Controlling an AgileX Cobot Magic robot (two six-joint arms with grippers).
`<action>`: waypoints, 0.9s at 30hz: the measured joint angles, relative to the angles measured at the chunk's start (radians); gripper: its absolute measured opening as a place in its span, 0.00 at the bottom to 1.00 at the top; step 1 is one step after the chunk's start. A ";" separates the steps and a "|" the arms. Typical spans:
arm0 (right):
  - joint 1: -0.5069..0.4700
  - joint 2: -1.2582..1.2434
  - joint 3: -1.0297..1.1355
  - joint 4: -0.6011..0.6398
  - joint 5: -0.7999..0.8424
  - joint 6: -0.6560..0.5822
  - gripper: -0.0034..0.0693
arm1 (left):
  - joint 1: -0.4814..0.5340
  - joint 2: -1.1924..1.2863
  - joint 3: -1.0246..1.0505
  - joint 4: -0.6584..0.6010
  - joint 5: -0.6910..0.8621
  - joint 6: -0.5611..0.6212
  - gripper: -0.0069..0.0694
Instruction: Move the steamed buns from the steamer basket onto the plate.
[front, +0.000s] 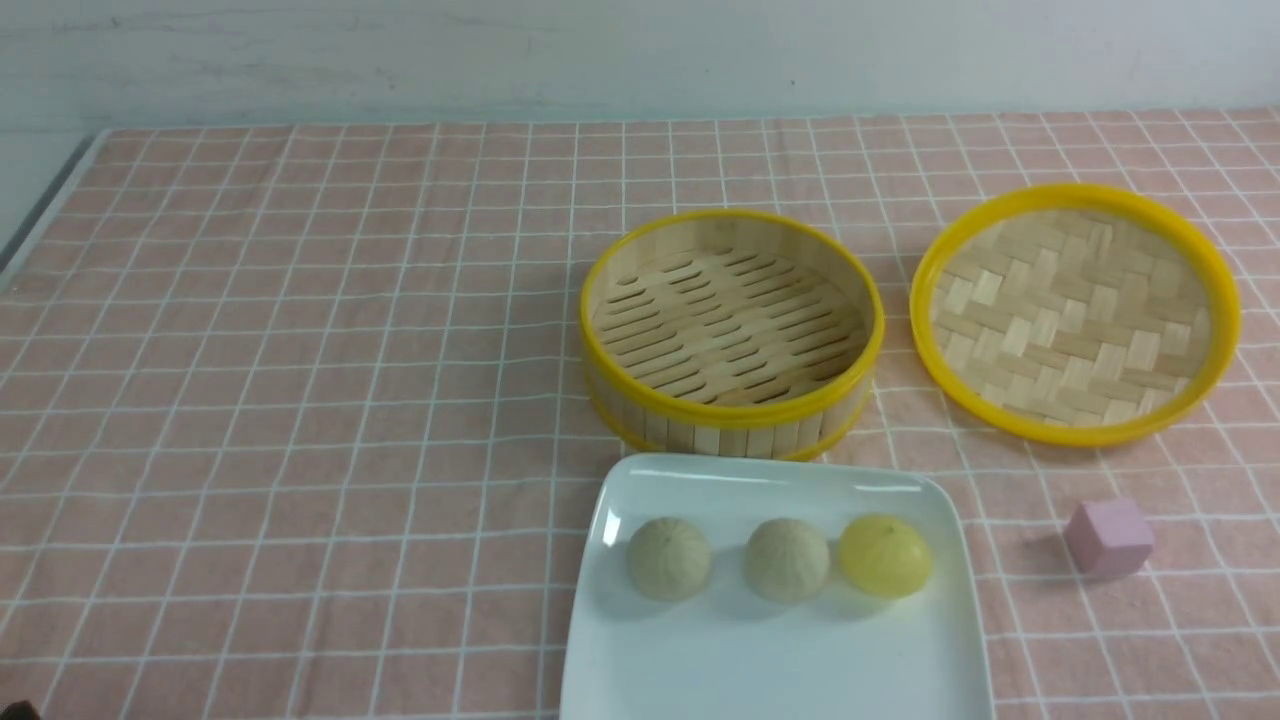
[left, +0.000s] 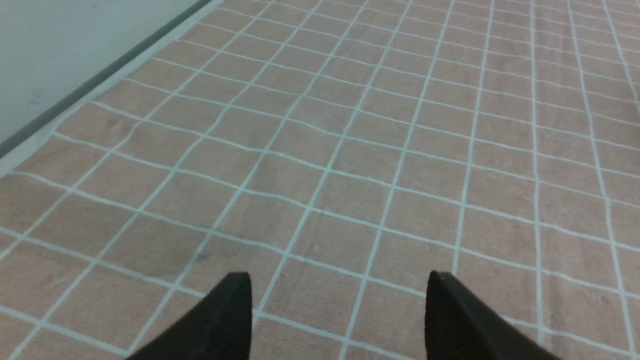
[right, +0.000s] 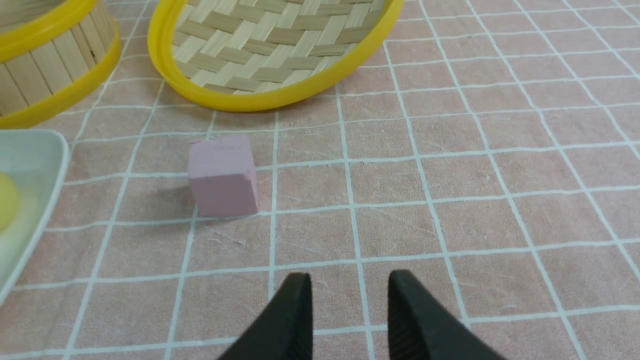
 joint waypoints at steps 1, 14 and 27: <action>0.000 0.000 0.000 0.000 0.000 0.000 0.38 | 0.000 0.000 0.000 -0.027 -0.001 0.034 0.71; 0.000 0.000 0.000 0.000 0.000 0.000 0.38 | 0.000 0.000 0.000 -0.094 -0.004 0.110 0.71; 0.000 0.000 0.000 0.000 0.000 0.000 0.38 | 0.000 0.000 0.000 -0.095 -0.004 0.111 0.71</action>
